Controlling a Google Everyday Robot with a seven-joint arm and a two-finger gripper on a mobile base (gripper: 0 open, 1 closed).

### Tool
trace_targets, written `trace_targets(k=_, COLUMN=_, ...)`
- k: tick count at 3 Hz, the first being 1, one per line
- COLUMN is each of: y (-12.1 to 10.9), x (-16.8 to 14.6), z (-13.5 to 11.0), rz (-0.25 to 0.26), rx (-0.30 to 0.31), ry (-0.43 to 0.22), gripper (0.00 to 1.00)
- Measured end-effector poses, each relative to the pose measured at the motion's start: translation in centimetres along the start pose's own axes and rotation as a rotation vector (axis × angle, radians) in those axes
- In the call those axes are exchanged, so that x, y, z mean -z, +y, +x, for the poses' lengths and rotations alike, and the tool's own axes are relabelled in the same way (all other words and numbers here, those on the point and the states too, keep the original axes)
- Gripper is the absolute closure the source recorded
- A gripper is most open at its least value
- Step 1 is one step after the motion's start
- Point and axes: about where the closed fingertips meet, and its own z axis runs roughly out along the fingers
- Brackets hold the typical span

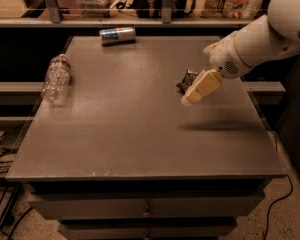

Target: Move rxbar chocolate near water bottle

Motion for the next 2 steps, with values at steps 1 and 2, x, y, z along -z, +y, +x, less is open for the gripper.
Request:
trace_targets(k=1, y=-0.4, x=-3.0, z=0.2, rz=-0.057, rx=-0.018, ry=-0.01, gripper=0.0)
trace_targets(k=2, y=-1.0, x=-5.7, z=0.7, rz=-0.089, rx=-0.055, ry=-0.021, gripper=0.0)
